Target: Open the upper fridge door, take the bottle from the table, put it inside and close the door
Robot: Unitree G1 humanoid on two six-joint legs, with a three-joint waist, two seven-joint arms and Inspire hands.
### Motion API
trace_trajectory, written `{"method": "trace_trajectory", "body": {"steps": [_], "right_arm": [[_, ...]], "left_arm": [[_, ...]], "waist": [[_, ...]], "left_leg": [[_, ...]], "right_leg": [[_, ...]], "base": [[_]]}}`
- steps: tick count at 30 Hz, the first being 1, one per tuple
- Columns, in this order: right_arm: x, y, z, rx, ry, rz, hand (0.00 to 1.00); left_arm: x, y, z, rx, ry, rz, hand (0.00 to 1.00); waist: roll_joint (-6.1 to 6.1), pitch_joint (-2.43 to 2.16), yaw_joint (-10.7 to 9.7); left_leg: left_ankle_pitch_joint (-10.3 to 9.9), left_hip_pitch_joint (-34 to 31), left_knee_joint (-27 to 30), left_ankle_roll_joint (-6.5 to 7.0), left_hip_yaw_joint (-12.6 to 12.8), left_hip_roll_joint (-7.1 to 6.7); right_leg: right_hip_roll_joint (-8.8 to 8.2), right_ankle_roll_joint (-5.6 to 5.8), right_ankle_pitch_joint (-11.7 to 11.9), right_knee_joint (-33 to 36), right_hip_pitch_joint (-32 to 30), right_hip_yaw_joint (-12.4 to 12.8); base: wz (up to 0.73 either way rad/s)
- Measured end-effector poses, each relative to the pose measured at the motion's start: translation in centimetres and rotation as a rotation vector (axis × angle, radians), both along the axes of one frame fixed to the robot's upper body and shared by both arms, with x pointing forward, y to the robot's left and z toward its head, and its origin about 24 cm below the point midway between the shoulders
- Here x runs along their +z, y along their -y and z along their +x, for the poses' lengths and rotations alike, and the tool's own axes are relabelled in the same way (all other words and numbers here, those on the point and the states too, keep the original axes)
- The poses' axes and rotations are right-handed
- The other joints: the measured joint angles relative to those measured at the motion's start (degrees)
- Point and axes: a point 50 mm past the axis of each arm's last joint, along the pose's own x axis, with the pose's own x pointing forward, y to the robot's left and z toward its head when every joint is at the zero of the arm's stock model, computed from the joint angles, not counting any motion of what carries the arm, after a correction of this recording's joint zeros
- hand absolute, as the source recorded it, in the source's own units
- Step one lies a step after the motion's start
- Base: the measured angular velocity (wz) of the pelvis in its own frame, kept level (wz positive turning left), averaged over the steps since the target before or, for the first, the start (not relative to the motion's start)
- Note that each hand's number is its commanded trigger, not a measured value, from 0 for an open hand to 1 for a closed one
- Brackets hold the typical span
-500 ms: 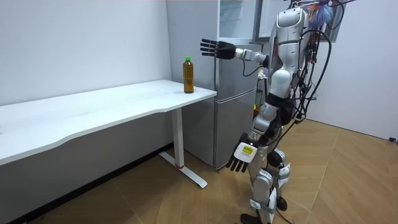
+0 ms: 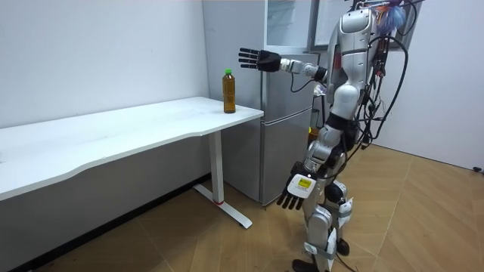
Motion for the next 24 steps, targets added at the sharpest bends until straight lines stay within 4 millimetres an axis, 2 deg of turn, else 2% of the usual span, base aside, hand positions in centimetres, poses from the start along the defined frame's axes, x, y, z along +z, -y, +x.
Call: {"method": "trace_trajectory", "body": {"steps": [6, 15, 24], "right_arm": [[-2.0, -0.4, 1.3, -0.080, -0.101, 0.015, 0.00], [-4.0, -0.4, 2.3, -0.169, -0.186, -0.040, 0.00], [-4.8, -0.1, 2.8, -0.208, -0.220, -0.056, 0.00]], "left_arm": [[0.0, 0.3, 0.2, 0.000, 0.001, 0.012, 0.00], [0.0, 0.6, 0.4, 0.007, 0.006, -0.002, 0.00], [0.0, 0.8, 0.6, 0.019, 0.013, -0.011, 0.00]], "waist": [[0.22, 0.15, 0.87], [0.14, 0.13, 2.38], [-0.21, 0.17, 3.10]], "left_leg": [[0.13, -0.14, -0.05, 0.21, -0.03, -0.34], [0.60, -1.41, -0.09, 0.37, -2.25, -0.82], [0.88, -1.73, -0.10, 0.80, -3.31, -1.81]], "right_leg": [[-0.44, 0.22, -0.13, 0.02, -0.16, -0.23], [-0.86, 0.30, -0.19, 0.02, -0.21, -3.75], [-1.76, 0.88, -0.55, 0.07, -0.04, -5.11]], "base": [[0.00], [0.14], [0.07]]}}
